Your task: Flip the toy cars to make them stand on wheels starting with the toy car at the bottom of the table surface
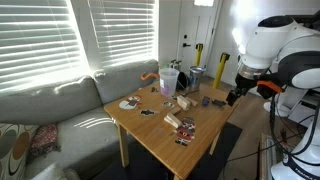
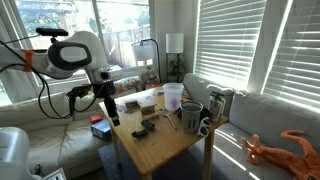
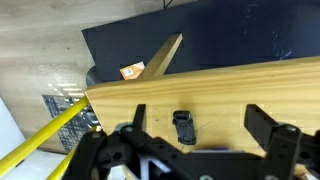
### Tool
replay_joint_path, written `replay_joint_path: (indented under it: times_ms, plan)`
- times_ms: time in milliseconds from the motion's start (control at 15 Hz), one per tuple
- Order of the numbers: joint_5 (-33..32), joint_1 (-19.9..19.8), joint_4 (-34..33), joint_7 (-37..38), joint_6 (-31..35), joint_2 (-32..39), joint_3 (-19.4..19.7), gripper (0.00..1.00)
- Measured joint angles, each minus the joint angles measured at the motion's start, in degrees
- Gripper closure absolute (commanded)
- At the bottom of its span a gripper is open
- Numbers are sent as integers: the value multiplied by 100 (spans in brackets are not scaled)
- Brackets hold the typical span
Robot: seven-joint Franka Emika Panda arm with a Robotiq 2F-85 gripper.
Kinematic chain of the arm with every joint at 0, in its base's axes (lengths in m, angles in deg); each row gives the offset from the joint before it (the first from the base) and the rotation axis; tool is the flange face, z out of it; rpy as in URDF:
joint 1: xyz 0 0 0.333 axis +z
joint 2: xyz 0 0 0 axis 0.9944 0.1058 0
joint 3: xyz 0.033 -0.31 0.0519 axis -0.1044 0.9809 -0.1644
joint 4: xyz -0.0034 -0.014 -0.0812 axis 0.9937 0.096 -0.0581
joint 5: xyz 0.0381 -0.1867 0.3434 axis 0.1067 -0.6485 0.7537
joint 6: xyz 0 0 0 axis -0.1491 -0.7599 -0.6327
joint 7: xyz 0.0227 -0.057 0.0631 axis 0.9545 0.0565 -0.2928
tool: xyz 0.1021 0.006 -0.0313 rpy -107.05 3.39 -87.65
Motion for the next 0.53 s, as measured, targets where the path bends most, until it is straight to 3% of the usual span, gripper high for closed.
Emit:
replay_joint_path:
  times_ms: [533]
  plan:
    - [0, -35, 190, -64, 223, 184, 180, 0]
